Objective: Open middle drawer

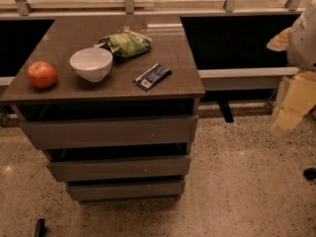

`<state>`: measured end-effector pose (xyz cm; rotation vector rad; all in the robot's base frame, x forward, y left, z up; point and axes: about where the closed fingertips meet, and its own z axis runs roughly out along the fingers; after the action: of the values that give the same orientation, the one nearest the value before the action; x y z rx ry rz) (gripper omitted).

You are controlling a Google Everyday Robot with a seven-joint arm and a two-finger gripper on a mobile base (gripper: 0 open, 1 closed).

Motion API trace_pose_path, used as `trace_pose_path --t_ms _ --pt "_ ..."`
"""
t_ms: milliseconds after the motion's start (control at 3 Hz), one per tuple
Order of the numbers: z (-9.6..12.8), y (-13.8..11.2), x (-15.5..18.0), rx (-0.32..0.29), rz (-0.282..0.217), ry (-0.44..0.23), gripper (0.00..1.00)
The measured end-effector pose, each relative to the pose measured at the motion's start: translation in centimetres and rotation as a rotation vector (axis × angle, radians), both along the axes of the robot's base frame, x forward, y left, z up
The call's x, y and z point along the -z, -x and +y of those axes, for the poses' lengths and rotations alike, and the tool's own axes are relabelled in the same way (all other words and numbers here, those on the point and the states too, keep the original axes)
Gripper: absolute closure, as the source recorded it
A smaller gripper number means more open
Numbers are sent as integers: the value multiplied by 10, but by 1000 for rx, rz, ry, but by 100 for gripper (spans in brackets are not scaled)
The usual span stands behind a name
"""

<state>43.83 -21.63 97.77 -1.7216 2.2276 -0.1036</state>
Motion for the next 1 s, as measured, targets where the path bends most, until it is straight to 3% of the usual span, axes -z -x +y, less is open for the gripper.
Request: trace_pose_path --t_ms 333,667,1000 --pt "0 0 0 0 0 0 0" --pt "15 -11 20 -51 19 -99 0" --pt "50 -16 50 -169 9 -277 0"
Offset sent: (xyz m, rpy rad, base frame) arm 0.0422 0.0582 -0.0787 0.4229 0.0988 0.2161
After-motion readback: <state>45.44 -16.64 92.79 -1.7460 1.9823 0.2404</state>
